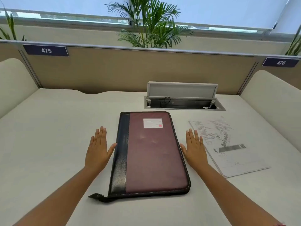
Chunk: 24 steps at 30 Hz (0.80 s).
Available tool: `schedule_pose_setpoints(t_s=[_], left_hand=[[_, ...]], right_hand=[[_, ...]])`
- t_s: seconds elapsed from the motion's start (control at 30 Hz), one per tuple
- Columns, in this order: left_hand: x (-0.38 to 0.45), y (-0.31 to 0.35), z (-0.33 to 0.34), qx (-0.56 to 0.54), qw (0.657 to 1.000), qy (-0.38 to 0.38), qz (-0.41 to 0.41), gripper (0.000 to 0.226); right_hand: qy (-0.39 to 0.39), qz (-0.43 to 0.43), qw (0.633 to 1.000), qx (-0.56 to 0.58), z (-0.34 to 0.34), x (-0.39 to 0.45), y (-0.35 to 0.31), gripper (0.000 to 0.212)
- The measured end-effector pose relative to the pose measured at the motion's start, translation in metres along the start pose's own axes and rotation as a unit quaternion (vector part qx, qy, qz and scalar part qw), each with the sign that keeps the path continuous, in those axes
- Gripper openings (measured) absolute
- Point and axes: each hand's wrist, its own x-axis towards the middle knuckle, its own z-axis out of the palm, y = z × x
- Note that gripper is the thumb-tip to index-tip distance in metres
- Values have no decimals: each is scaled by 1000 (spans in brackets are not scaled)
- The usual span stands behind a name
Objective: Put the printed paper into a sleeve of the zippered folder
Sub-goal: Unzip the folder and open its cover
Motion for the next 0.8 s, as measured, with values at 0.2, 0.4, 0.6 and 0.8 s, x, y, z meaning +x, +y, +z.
schedule_pose_setpoints(t_s=[0.2,0.4,0.6,0.8], left_hand=[[-11,-3,13,-2,1000,-5,-5,105],[-20,-8,23,-17,999,-23,-29,97],[-19,-12,30,-23,998,-42,-47,63],[-18,-13,31,-3,998,-44,-40,53]], right_hand=[[-46,17,999,23,8,-12,2,63],[-99,36,992,70,15,-16,2,58],[-95,36,993,62,16,-16,2,57],[-87,37,993,64,17,-17,2,57]])
